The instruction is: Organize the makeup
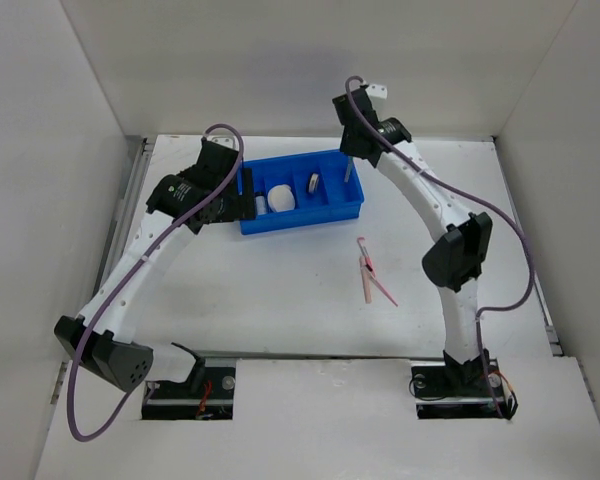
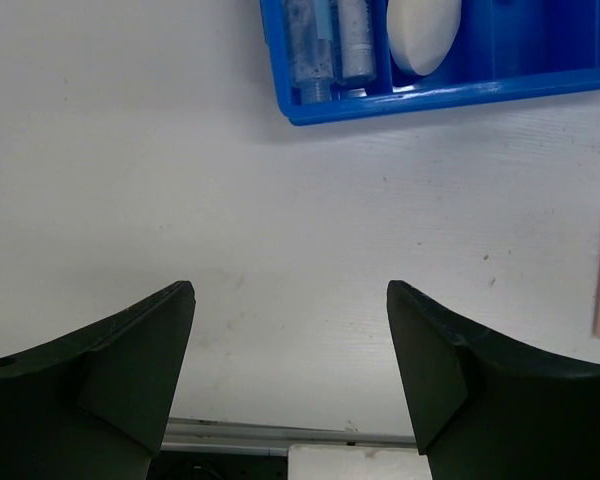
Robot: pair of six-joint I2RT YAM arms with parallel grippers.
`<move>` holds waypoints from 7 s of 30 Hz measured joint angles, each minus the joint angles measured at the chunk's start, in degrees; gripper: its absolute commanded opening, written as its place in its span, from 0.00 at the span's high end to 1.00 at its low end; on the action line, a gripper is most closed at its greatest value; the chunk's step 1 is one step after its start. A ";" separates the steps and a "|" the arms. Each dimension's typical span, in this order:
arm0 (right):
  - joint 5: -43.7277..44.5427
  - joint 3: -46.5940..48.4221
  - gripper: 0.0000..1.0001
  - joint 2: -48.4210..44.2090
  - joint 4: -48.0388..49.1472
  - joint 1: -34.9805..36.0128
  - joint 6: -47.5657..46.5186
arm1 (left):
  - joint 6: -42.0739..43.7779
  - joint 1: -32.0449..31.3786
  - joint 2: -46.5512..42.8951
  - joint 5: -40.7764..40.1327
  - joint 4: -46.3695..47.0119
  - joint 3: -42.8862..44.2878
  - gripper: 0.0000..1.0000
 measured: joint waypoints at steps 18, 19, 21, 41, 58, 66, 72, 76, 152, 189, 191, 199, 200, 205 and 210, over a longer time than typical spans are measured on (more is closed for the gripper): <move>0.00 11.91 0.56 18.14 2.19 -4.50 -9.11 | -2.71 0.00 2.45 -0.61 -2.86 2.40 0.27; -0.33 11.80 0.50 18.14 2.32 -4.50 -9.22 | -2.82 0.00 2.45 -0.63 -2.86 2.40 0.27; -1.09 11.32 0.45 18.08 3.10 -4.50 -9.42 | -3.06 0.00 2.45 -0.72 -2.86 2.40 0.27; -10.99 -49.86 0.55 -29.44 17.25 -3.37 -2.08 | -3.41 0.00 2.45 -1.38 -3.17 2.38 0.27; -23.80 -78.73 0.55 -33.18 20.92 4.31 6.16 | -2.95 0.00 5.55 1.70 -1.16 2.25 0.27; -23.67 -78.84 0.63 -31.10 23.21 5.86 6.64 | -2.95 0.00 5.55 1.75 -1.09 2.25 0.28; -20.28 -75.71 0.81 -27.21 23.43 7.61 7.13 | -2.95 0.00 5.55 1.81 -1.03 2.21 0.28; -20.04 -73.33 0.87 -27.56 20.33 8.96 6.88 | -2.69 0.00 5.55 1.84 -0.98 2.21 0.28; -13.22 -61.18 0.96 -29.66 18.78 -0.68 -1.66 | -2.01 0.00 5.44 2.91 -0.28 -0.81 0.28; -20.00 -64.83 0.43 -35.15 20.41 -0.09 -10.69 | -1.66 0.00 3.32 0.17 -1.46 -0.72 0.30; -22.36 -70.07 0.40 -33.81 20.39 1.20 -10.67 | -1.66 0.00 4.09 0.22 -1.29 -0.72 0.30; -28.24 -76.67 0.40 -30.86 23.26 2.62 -9.09 | -1.73 0.00 5.20 0.87 -0.85 -0.72 0.30; -28.37 -76.67 0.40 -30.38 24.09 2.73 -8.79 | -1.73 0.00 5.20 1.05 -0.68 -0.72 0.30; -29.20 -76.67 0.46 -28.26 26.99 4.66 -8.22 | -1.75 0.00 5.20 1.38 -0.50 -0.37 0.30; -25.75 -75.10 0.60 -25.86 28.39 9.51 -7.37 | -1.75 0.00 5.20 1.40 -0.44 -0.28 0.30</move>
